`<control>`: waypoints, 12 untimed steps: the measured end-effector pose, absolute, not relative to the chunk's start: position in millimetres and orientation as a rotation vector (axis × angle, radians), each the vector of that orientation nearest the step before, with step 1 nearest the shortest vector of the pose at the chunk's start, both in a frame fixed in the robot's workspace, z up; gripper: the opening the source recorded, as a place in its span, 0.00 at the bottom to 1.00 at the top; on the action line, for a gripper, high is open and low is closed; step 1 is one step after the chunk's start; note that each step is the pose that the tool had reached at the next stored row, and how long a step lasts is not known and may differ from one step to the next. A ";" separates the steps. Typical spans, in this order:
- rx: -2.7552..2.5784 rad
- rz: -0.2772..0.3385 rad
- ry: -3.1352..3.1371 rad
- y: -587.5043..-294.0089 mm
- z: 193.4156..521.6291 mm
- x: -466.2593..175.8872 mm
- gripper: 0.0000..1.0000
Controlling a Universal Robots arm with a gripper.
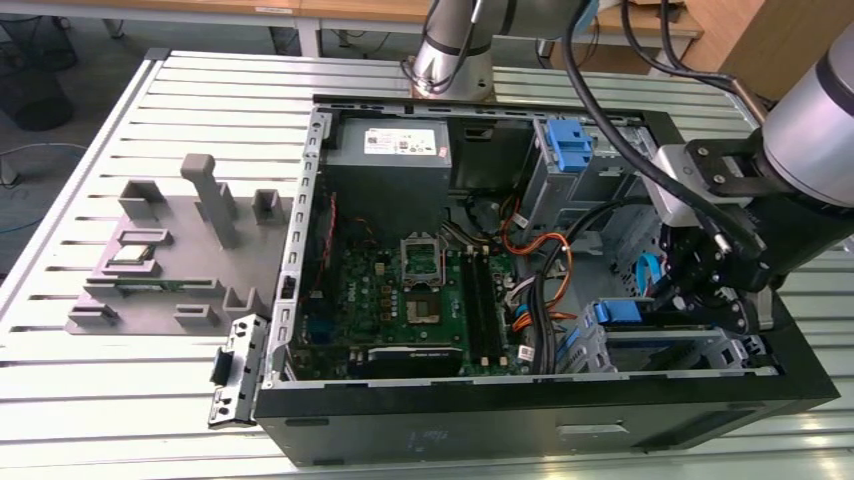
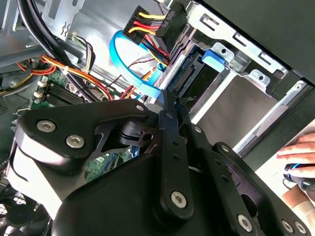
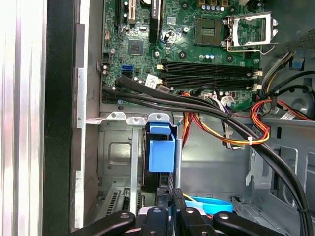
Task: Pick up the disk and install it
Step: 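Insert the first disk wire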
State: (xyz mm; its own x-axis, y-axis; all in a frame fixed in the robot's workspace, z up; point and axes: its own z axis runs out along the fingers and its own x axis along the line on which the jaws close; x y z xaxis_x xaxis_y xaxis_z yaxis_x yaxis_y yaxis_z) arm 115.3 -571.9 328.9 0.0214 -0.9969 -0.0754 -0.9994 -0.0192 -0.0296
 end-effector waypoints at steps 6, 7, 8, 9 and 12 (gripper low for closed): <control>-2.191 0.050 2.147 -572.0 329.2 115.3 0.24; -2.191 0.050 2.147 -572.0 329.3 115.3 0.24; -2.192 0.050 2.147 -572.0 329.8 115.3 0.24; -2.191 0.050 2.147 -572.0 331.2 115.3 0.24; -2.191 0.050 2.147 -572.0 337.1 115.3 0.24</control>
State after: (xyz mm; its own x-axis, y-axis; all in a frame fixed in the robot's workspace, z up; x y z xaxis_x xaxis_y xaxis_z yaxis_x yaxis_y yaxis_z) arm 115.3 -572.0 337.1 0.0214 -0.9970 -0.0743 -0.9994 -0.0192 -0.0294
